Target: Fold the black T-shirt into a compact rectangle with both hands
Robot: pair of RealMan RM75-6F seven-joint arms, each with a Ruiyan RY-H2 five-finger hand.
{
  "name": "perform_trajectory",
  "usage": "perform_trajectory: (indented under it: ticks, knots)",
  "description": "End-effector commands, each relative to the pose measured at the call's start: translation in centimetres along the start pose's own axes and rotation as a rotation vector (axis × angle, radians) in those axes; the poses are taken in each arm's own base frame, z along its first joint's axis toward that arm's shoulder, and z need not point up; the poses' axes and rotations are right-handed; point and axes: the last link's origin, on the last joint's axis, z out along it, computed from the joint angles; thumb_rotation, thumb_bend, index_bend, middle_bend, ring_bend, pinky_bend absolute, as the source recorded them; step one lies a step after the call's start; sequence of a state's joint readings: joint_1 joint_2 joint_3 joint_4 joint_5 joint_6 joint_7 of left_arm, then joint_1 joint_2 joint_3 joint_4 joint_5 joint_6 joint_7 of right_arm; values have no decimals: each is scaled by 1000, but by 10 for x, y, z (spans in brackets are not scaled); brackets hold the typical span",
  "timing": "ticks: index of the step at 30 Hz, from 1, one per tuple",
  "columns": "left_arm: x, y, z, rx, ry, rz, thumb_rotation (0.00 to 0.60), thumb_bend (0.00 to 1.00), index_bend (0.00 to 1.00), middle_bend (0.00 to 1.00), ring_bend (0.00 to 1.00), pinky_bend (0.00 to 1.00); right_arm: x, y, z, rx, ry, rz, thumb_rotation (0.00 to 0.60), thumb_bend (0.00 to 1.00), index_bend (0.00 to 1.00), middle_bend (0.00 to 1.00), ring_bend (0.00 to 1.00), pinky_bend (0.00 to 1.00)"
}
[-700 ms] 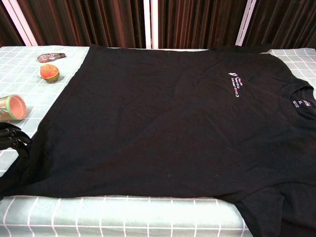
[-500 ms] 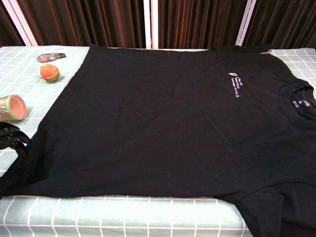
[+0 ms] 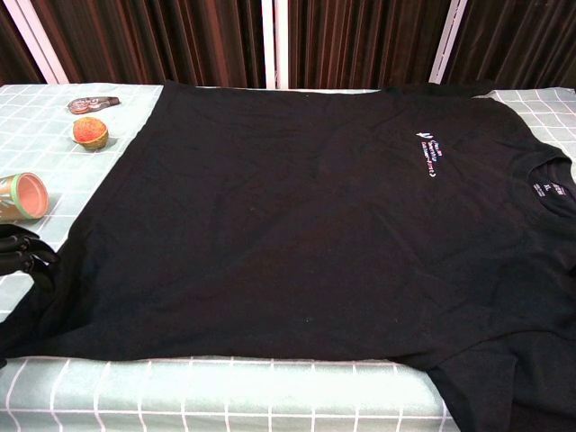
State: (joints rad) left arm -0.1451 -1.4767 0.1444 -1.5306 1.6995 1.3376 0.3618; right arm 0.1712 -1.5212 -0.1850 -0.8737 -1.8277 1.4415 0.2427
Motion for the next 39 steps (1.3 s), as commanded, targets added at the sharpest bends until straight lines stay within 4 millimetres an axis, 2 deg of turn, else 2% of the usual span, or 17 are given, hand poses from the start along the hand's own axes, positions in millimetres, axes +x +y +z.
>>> perform_trajectory:
  ticks: [1, 2, 5, 14, 22, 30, 32, 36, 39]
  knots:
    - [-1, 1, 0, -4, 0, -2, 600, 163, 354, 221, 121, 192, 0, 0, 1, 3, 12, 0, 600, 404, 652, 292, 74, 138]
    - [-2, 1, 0, -7, 0, -4, 600, 164, 354, 221, 121, 193, 1, 1, 1, 1, 21, -1, 600, 440, 693, 305, 75, 139]
    - [-5, 2, 2, -13, -1, -13, 600, 169, 359, 221, 122, 192, 5, 2, 1, -7, 58, 11, 600, 477, 722, 316, 76, 140]
    - [-14, 7, 15, -54, 19, -21, 600, 224, 385, 221, 122, 193, 12, 5, 1, -25, 104, 24, 600, 477, 727, 316, 76, 140]
    - [-17, 9, 10, -61, -3, -2, 600, 225, 384, 221, 117, 193, 12, 5, 1, -36, 109, 36, 600, 481, 726, 316, 76, 140]
    - [-23, 5, 16, -53, -16, -10, 600, 228, 390, 221, 117, 193, 11, 4, 1, -44, 112, 51, 600, 481, 725, 316, 76, 140]
    - [-25, 6, 20, -66, -15, -16, 600, 250, 412, 221, 117, 193, 11, 4, 1, -47, 118, 65, 600, 486, 725, 316, 76, 140]
    - [-28, 6, 26, -91, 4, -16, 600, 315, 526, 228, 117, 193, 13, 5, 0, -62, 131, 73, 600, 497, 725, 316, 77, 140]
    - [-27, 6, 29, -105, 33, -35, 600, 402, 603, 259, 122, 195, 14, 7, -1, -77, 137, 87, 600, 509, 724, 316, 76, 140]
